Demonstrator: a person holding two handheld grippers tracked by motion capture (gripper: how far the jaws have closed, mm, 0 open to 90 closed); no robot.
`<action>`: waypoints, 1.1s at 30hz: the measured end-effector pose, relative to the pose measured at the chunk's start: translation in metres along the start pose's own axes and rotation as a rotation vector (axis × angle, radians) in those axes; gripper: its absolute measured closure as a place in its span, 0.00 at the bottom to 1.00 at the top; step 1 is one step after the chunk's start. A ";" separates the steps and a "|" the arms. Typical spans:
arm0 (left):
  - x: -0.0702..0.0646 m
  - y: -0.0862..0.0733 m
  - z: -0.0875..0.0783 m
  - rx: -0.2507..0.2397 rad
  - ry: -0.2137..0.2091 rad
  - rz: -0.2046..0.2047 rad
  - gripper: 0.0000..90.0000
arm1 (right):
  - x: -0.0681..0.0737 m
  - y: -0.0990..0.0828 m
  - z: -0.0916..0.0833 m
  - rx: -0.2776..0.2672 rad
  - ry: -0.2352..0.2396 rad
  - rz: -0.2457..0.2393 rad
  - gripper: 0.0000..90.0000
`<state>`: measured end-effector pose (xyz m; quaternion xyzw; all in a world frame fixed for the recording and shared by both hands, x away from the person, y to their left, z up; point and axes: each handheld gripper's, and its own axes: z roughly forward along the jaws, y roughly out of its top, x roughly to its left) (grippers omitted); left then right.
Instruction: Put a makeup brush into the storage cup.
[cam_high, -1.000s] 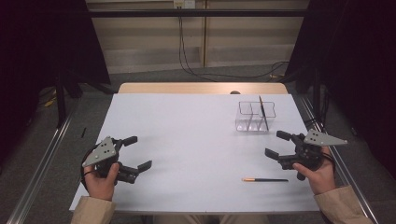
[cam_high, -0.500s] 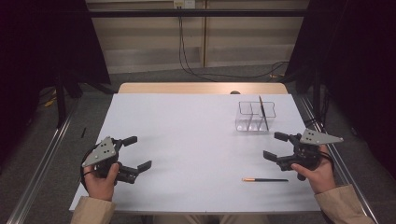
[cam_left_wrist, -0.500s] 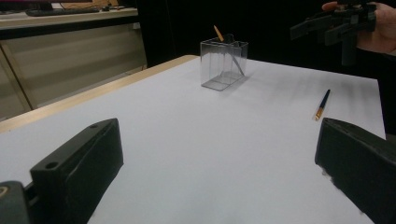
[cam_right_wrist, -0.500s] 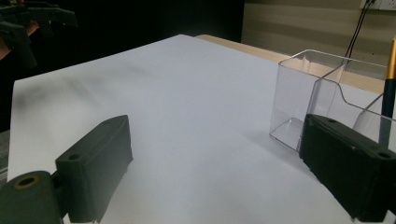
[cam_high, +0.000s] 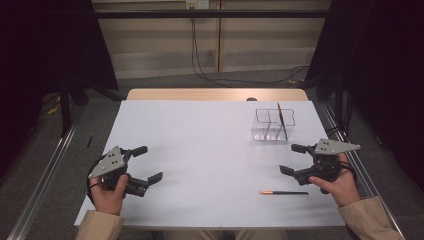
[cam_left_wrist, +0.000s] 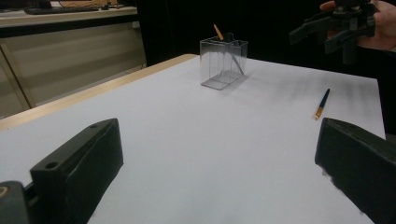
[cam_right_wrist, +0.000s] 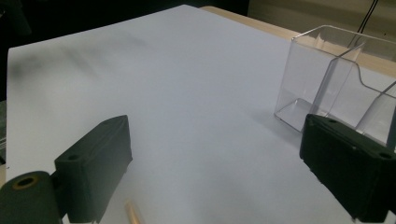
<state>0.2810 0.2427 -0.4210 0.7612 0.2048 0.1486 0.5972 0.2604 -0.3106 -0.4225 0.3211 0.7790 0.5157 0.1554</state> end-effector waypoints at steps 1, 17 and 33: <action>0.000 0.000 0.000 0.000 0.001 0.002 0.01 | 0.000 0.000 0.000 0.008 0.001 -0.001 0.09; 0.000 0.000 -0.001 0.000 0.004 -0.004 0.01 | 0.001 0.000 0.006 0.154 0.022 -0.037 0.09; 0.000 0.000 -0.001 -0.002 0.006 -0.004 0.01 | 0.005 0.003 0.016 0.330 0.071 -0.088 0.11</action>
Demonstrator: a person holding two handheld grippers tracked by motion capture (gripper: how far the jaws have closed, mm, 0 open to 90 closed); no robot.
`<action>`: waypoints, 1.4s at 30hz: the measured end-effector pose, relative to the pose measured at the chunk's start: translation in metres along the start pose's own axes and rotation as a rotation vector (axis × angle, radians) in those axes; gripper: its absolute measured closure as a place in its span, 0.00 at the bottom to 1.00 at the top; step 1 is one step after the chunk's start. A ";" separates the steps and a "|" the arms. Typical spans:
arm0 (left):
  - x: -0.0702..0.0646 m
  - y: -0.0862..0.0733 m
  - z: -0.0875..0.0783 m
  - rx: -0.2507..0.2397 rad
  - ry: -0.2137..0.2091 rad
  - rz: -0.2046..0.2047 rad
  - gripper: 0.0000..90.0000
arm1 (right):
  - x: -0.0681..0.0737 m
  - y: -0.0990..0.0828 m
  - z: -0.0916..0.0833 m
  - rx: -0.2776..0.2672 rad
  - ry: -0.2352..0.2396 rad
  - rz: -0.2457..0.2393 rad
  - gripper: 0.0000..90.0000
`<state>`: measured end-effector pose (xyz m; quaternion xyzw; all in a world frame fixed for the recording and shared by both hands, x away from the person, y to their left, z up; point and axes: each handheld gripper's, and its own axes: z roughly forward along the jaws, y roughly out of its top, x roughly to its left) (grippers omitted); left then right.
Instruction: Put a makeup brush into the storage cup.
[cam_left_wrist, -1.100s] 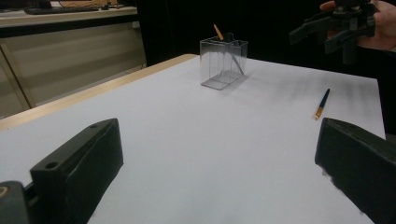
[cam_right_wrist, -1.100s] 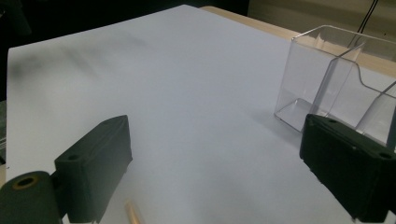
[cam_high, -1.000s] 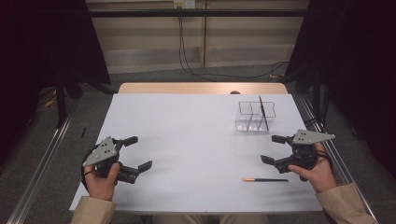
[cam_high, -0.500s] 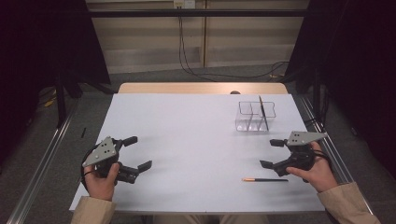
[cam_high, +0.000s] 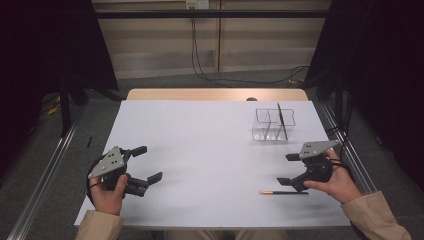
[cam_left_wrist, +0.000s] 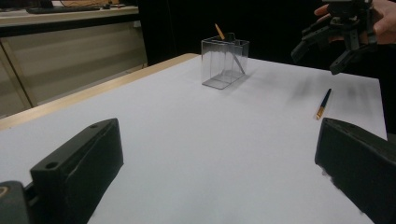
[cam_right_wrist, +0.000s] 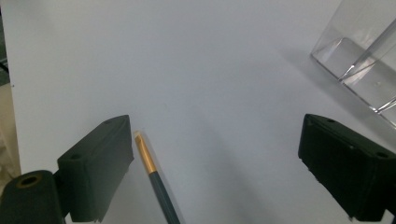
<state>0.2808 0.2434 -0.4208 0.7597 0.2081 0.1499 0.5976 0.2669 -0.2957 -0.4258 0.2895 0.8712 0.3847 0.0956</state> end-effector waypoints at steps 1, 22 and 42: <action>0.000 0.000 0.000 -0.001 0.000 -0.001 0.01 | 0.000 0.000 0.001 0.007 0.000 -0.005 0.11; 0.001 -0.001 -0.001 0.005 0.003 0.003 0.01 | 0.002 0.003 0.013 0.189 0.047 -0.045 0.18; 0.001 -0.001 -0.001 0.003 0.007 0.003 0.01 | 0.004 0.007 0.019 0.270 0.066 -0.101 0.23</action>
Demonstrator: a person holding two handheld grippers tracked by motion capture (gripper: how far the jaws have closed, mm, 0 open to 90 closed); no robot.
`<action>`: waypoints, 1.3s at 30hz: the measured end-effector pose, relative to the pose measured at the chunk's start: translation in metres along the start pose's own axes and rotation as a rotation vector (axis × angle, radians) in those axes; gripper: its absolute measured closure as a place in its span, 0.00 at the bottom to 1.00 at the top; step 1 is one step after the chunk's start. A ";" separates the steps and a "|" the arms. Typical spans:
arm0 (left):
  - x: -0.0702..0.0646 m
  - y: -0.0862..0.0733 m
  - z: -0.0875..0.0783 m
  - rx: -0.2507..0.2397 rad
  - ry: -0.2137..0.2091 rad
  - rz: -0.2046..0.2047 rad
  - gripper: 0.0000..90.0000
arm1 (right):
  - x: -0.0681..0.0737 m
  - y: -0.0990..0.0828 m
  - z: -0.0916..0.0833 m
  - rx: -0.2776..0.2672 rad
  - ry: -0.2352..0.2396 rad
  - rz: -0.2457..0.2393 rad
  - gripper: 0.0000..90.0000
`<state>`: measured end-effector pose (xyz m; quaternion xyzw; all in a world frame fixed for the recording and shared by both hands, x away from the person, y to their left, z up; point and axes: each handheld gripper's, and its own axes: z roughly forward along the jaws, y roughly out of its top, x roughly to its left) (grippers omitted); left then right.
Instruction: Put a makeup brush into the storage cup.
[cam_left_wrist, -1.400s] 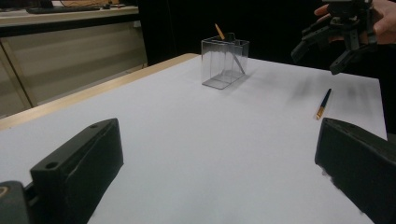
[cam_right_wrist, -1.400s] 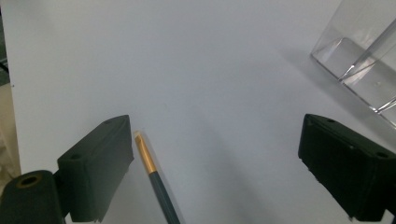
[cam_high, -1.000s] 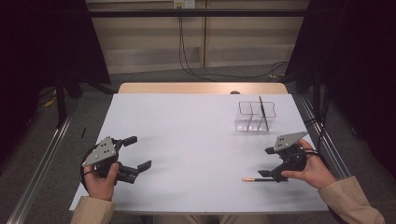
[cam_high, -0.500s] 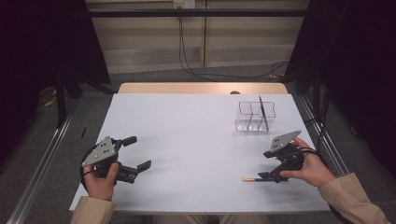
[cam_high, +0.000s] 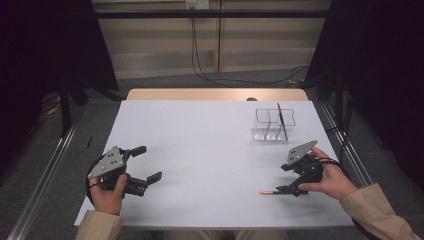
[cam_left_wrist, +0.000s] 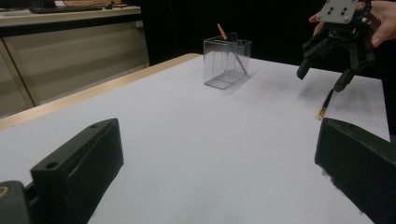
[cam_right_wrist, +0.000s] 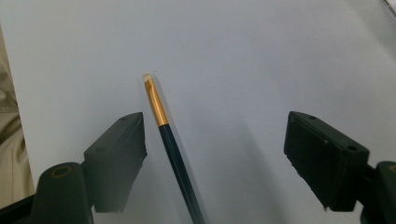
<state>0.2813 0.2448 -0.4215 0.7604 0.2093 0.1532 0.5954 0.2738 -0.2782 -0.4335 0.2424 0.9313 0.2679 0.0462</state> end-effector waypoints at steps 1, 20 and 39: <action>0.000 0.000 0.000 0.000 0.000 0.000 0.01 | 0.000 0.000 0.000 0.001 0.003 -0.004 0.24; 0.001 0.000 -0.001 0.000 0.006 -0.004 0.01 | 0.007 -0.001 0.012 0.053 0.046 -0.056 0.43; 0.002 -0.001 -0.001 0.001 0.003 -0.006 0.01 | 0.013 -0.002 0.022 0.107 0.067 -0.118 0.73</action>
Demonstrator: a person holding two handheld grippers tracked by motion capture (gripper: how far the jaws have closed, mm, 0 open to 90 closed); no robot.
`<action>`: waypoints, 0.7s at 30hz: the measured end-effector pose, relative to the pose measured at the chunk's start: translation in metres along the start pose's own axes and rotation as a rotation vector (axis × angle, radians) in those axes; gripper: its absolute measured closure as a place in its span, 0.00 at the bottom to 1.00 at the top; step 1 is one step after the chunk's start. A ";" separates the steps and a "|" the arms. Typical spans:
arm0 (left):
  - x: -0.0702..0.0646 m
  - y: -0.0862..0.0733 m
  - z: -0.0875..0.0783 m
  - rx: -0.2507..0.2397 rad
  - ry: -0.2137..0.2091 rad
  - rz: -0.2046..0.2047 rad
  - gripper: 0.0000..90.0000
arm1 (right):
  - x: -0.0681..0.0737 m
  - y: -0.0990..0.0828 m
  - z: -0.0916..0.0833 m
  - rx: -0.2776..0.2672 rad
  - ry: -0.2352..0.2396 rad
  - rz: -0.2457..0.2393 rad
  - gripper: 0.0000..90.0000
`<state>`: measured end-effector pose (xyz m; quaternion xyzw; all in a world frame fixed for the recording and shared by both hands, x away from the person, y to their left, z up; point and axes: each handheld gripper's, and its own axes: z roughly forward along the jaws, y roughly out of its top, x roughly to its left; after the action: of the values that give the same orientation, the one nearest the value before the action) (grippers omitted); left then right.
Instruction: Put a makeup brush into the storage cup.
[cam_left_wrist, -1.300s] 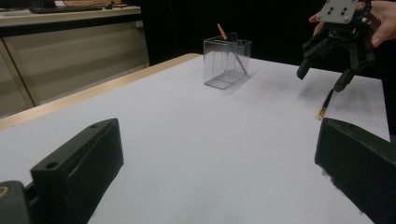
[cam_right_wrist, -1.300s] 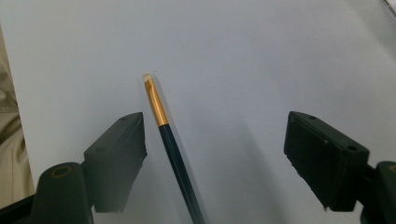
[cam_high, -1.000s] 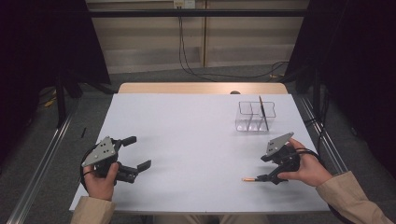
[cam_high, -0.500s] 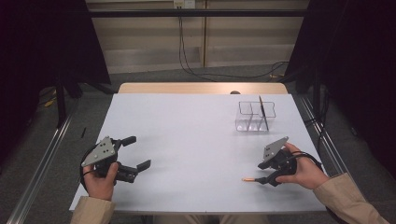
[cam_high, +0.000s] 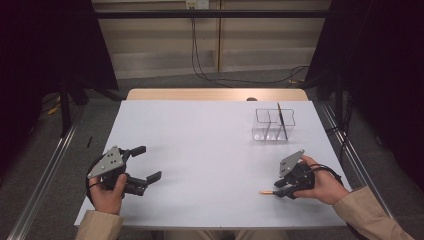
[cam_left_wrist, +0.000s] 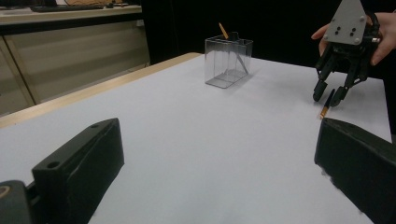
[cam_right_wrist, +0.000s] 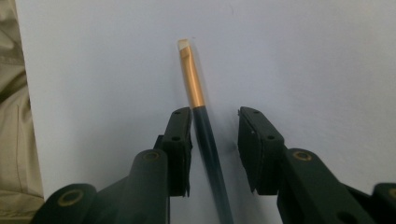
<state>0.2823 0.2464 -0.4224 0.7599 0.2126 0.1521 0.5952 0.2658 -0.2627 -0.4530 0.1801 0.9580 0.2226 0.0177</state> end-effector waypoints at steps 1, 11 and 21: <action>0.000 0.000 0.000 0.001 0.000 0.000 0.01 | 0.000 0.000 0.001 0.005 0.005 -0.001 0.74; 0.000 0.000 0.000 -0.002 0.000 0.000 0.01 | -0.004 0.001 0.002 0.007 -0.010 0.016 0.87; 0.000 -0.001 0.001 -0.002 0.003 -0.005 0.01 | -0.005 0.003 0.002 0.021 -0.007 0.049 0.92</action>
<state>0.2823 0.2458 -0.4234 0.7585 0.2152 0.1517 0.5961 0.2720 -0.2617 -0.4538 0.2045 0.9555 0.2122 0.0138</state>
